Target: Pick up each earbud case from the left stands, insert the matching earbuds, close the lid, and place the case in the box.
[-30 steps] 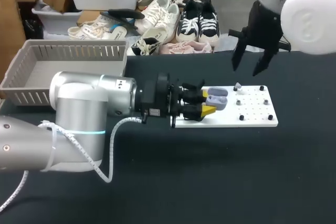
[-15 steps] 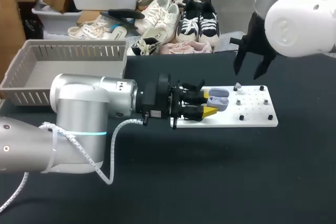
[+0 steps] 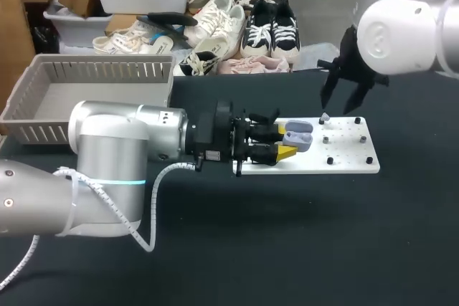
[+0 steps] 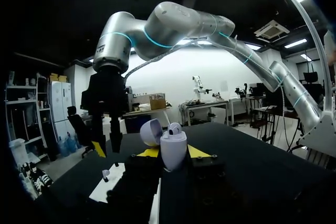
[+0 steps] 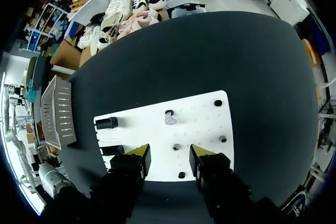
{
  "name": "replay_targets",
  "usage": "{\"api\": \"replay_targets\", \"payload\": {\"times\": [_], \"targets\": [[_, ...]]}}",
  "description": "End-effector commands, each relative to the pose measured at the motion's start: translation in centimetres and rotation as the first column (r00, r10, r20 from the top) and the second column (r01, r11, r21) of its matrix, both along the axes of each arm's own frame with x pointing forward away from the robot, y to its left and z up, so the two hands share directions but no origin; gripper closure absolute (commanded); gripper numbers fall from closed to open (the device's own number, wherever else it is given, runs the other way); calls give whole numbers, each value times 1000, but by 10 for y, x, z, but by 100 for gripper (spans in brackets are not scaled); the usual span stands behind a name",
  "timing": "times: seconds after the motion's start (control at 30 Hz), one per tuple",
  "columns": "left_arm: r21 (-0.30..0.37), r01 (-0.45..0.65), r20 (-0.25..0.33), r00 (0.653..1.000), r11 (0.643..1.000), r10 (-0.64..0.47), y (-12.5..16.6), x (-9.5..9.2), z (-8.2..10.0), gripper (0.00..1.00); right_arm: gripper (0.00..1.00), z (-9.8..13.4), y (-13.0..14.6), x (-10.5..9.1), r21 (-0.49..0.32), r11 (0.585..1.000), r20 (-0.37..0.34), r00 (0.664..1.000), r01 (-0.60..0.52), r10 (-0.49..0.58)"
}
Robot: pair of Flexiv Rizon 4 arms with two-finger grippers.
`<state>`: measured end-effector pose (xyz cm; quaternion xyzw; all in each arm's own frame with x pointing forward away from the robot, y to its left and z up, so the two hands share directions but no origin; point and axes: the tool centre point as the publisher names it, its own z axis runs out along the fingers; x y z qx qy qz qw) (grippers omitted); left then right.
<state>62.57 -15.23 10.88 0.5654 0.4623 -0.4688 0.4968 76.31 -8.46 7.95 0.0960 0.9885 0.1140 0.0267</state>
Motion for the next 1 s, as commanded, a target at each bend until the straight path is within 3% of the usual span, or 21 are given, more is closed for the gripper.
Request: {"api": "replay_targets", "payload": {"times": [0.03, 0.23, 0.33, 0.57, 1.0], "targets": [[-1, -6, 2, 1000, 1000, 6, 0, -1, 0, 100, 53, -6, -1, -4, 4, 1000, 19, 1000, -2, 2], [-1, -6, 2, 1000, 1000, 6, 0, -1, 0, 100, 51, -14, -1, -3, 12, 999, 65, 997, 34, -34], [-1, -6, 2, 1000, 1000, 6, 0, -1, 0, 100, 36, -19, 0, -1, 25, 999, 75, 996, 47, -49], [-1, -6, 2, 1000, 1000, 6, 0, -1, 0, 100, 51, -27, 4, 3, 53, 997, 103, 993, 58, -63], [-1, -6, 2, 1000, 1000, 6, 0, -1, 0, 100, 55, -39, 7, 13, 68, 997, 102, 993, 49, -56]]}}
